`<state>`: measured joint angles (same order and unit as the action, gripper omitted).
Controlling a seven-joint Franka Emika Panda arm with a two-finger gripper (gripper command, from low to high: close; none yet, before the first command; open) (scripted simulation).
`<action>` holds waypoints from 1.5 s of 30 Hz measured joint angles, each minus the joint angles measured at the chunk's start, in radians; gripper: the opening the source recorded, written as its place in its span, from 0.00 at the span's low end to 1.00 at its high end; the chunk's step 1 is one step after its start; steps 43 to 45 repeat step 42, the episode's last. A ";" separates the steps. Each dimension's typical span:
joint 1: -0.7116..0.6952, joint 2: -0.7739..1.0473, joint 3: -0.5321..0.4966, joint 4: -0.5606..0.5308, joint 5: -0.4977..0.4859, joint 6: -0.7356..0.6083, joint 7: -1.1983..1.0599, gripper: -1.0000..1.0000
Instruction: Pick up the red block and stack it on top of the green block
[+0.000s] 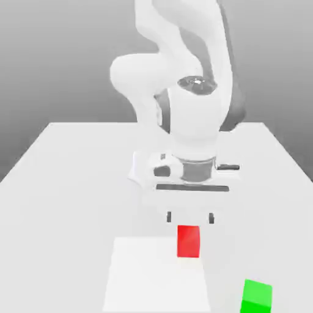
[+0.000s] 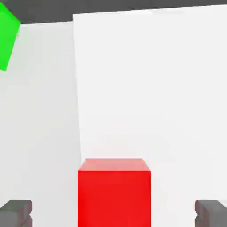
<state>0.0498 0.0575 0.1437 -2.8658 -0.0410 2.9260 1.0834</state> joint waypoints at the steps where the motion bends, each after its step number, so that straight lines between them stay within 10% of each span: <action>1: 0.012 0.037 -0.018 0.004 -0.025 0.031 0.018 0.50; 3: 0.049 0.111 -0.063 0.014 -0.064 0.093 0.047 0.50; 4: 0.064 0.136 -0.081 0.018 -0.074 0.115 0.054 0.00; 19: 0.053 -0.100 -0.028 -0.001 0.050 -0.103 -0.032 0.00; 38: 0.160 0.281 0.001 0.545 -0.060 -0.271 0.113 0.00; 39: 0.165 0.304 -0.004 0.547 -0.067 -0.250 0.118 1.00; 45: 0.165 0.304 -0.004 0.547 -0.067 -0.250 0.118 1.00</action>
